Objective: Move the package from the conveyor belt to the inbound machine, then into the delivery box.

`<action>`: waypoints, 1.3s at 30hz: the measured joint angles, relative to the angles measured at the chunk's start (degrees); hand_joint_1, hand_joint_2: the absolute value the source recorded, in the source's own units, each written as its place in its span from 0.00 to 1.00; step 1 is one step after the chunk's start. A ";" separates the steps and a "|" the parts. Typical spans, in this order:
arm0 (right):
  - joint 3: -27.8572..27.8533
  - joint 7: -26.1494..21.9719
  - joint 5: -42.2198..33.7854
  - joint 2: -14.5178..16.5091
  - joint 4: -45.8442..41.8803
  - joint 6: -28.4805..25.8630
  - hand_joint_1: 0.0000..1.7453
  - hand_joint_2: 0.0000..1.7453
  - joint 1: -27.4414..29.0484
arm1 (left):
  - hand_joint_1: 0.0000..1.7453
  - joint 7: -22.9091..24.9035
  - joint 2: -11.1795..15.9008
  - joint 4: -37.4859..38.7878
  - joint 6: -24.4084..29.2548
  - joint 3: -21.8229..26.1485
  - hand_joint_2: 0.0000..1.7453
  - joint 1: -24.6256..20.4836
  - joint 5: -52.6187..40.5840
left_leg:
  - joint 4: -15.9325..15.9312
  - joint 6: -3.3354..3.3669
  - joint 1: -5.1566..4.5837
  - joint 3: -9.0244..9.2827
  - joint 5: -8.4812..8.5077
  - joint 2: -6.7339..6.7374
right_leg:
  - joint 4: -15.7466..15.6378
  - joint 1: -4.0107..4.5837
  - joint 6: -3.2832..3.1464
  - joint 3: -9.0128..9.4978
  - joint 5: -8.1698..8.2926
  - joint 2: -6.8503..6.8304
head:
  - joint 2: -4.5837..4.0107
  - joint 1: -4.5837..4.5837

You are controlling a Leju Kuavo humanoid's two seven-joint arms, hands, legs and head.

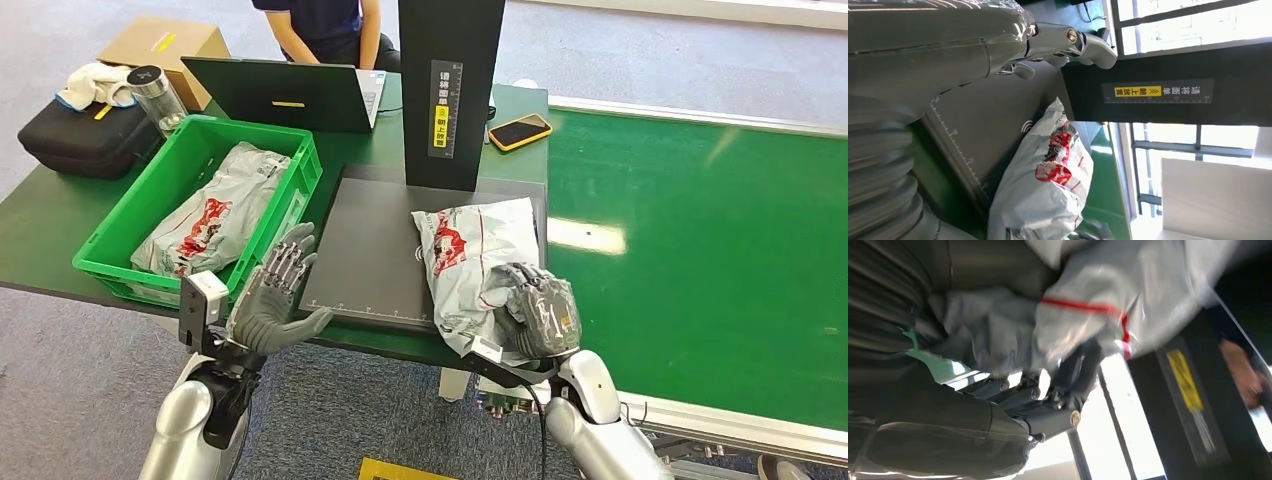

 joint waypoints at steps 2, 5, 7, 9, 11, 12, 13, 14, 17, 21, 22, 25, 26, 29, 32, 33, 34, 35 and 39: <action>-1.30 -2.37 -7.31 1.06 -2.98 0.23 0.00 1.00 0.51 | 0.00 0.28 -0.06 0.46 0.49 -0.27 1.00 -0.68 0.17 | -0.01 -0.01 0.01 0.00 0.00 0.00 | 0.00 0.01 -0.02 -0.01 -0.01 0.00 | -0.01 -0.01; -0.95 -2.97 -19.26 1.34 -8.16 5.16 0.00 1.00 1.95 | 0.00 0.40 -0.14 0.76 1.31 -0.38 1.00 -0.56 0.37 | -0.02 -0.02 0.03 -0.04 -0.01 0.00 | 0.01 0.02 -0.03 -0.03 -0.03 0.00 | -0.02 0.01; -0.36 -2.99 -25.20 1.11 -11.32 10.60 0.00 1.00 3.05 | 0.00 0.39 -0.14 0.79 1.67 -0.35 1.00 0.04 0.45 | -0.02 -0.02 0.02 -0.09 -0.02 0.00 | 0.01 0.01 -0.03 -0.08 -0.03 0.00 | -0.01 0.01; 0.13 -2.76 -28.95 0.88 -13.96 15.40 0.00 1.00 3.76 | 0.00 0.37 -0.14 0.78 1.87 -0.33 1.00 0.63 0.46 | -0.02 -0.02 0.02 -0.14 -0.03 0.01 | 0.01 0.00 -0.03 -0.13 -0.04 0.01 | 0.00 0.00; 0.50 -1.92 -31.63 0.54 -15.95 20.23 0.00 1.00 3.96 | 0.00 0.35 -0.14 0.75 2.01 -0.31 1.00 1.00 0.45 | -0.01 -0.02 0.01 -0.15 -0.03 0.01 | 0.00 -0.01 -0.02 -0.14 -0.04 0.00 | -0.01 0.00; 0.60 -1.27 -33.01 0.29 -16.68 22.89 0.00 1.00 3.98 | 0.00 0.35 -0.14 0.70 2.07 -0.30 1.00 1.15 0.43 | -0.01 -0.02 0.01 -0.15 -0.03 0.01 | 0.00 -0.01 -0.02 -0.14 -0.04 0.00 | -0.01 0.01; 0.64 -0.65 -34.21 0.05 -17.24 25.23 0.00 1.00 4.02 | 0.00 0.35 -0.14 0.61 2.11 -0.30 1.00 1.31 0.39 | -0.01 -0.02 0.01 -0.15 -0.03 0.00 | 0.00 -0.01 -0.02 -0.14 -0.04 0.00 | -0.01 0.01; 0.64 -0.06 -35.23 -0.18 -17.65 27.12 0.00 1.00 4.08 | 0.00 0.36 -0.14 0.49 2.15 -0.29 1.00 1.47 0.34 | -0.01 -0.02 0.01 -0.15 -0.03 0.00 | 0.00 -0.01 -0.02 -0.13 -0.04 0.00 | -0.01 0.01; 0.37 1.96 -37.84 -0.76 -18.46 31.78 0.00 1.00 4.41 | 0.00 0.41 -0.14 0.15 2.30 -0.29 1.00 1.84 0.13 | -0.01 -0.02 0.01 -0.13 -0.03 0.00 | 0.00 -0.01 -0.01 -0.13 -0.03 0.00 | -0.01 0.01; -2.04 3.80 -43.18 -1.68 -20.02 39.44 0.00 1.00 6.77 | 0.00 0.57 -0.14 -0.43 2.24 -0.24 1.00 2.49 -0.13 | -0.01 -0.02 0.01 -0.14 -0.03 -0.01 | 0.00 -0.01 -0.02 -0.13 -0.04 -0.02 | -0.01 0.00; -2.97 3.50 -44.74 -1.90 -20.72 40.98 0.00 1.00 7.73 | 0.00 0.61 -0.14 -0.59 2.19 -0.20 1.00 2.68 -0.15 | -0.01 -0.02 0.01 -0.15 -0.04 -0.01 | 0.00 -0.01 -0.02 -0.14 -0.04 -0.02 | -0.01 0.01; -6.34 1.79 -48.64 -2.29 -24.15 44.42 0.00 1.00 11.18 | 0.00 0.73 -0.14 -1.28 2.11 -0.01 1.00 3.38 -0.19 | -0.01 -0.02 0.01 -0.17 -0.05 -0.02 | 0.00 -0.01 -0.01 -0.15 -0.07 -0.02 | 0.00 0.01; -7.62 1.34 -49.49 -2.33 -25.76 45.32 0.00 1.00 12.48 | 0.00 0.75 -0.14 -1.62 2.10 0.10 1.00 3.71 -0.21 | -0.01 -0.02 0.01 -0.18 -0.06 -0.02 | 0.00 -0.01 -0.01 -0.16 -0.08 -0.02 | 0.00 0.01; -11.06 0.72 -50.33 -2.31 -30.42 46.69 0.00 1.00 15.76 | 0.00 0.85 -0.14 -2.63 2.05 0.58 1.00 4.74 -0.28 | -0.02 -0.03 0.01 -0.19 -0.09 -0.01 | 0.00 -0.01 -0.03 -0.17 -0.10 -0.02 | -0.01 0.01; -13.42 0.74 -50.20 -2.24 -33.56 47.27 0.00 1.00 17.53 | 0.00 1.07 -0.14 -3.50 2.01 0.95 1.00 5.36 -0.35 | -0.02 -0.04 0.01 -0.18 -0.10 -0.01 | 0.00 -0.01 -0.03 -0.16 -0.10 -0.01 | -0.01 0.01; -13.95 0.77 -50.16 -2.22 -34.31 47.30 0.00 1.00 17.91 | 0.00 1.09 -0.14 -3.74 2.00 0.99 1.00 5.50 -0.37 | -0.02 -0.04 0.01 -0.17 -0.10 -0.01 | 0.00 -0.01 -0.03 -0.15 -0.10 -0.01 | -0.01 0.01; -14.33 0.80 -50.12 -2.20 -34.91 47.32 0.00 1.00 18.20 | 0.00 1.11 -0.14 -3.92 2.00 1.01 1.00 5.61 -0.40 | -0.02 -0.04 0.01 -0.16 -0.09 -0.01 | 0.00 -0.01 -0.03 -0.15 -0.09 -0.01 | -0.01 0.01; -14.62 0.84 -50.08 -2.19 -35.39 47.32 0.00 1.00 18.41 | 0.00 1.13 -0.14 -4.07 2.00 1.02 1.00 5.69 -0.45 | -0.01 -0.04 0.01 -0.15 -0.09 -0.01 | 0.00 -0.01 -0.03 -0.14 -0.09 -0.01 | -0.01 0.01; -15.42 0.92 -50.00 -2.14 -36.32 47.35 0.00 1.00 18.84 | 0.00 1.21 -0.15 -4.39 1.97 1.04 1.00 5.78 -0.63 | -0.01 -0.05 0.01 -0.13 -0.08 -0.01 | 0.00 -0.01 -0.03 -0.12 -0.09 -0.01 | -0.02 0.01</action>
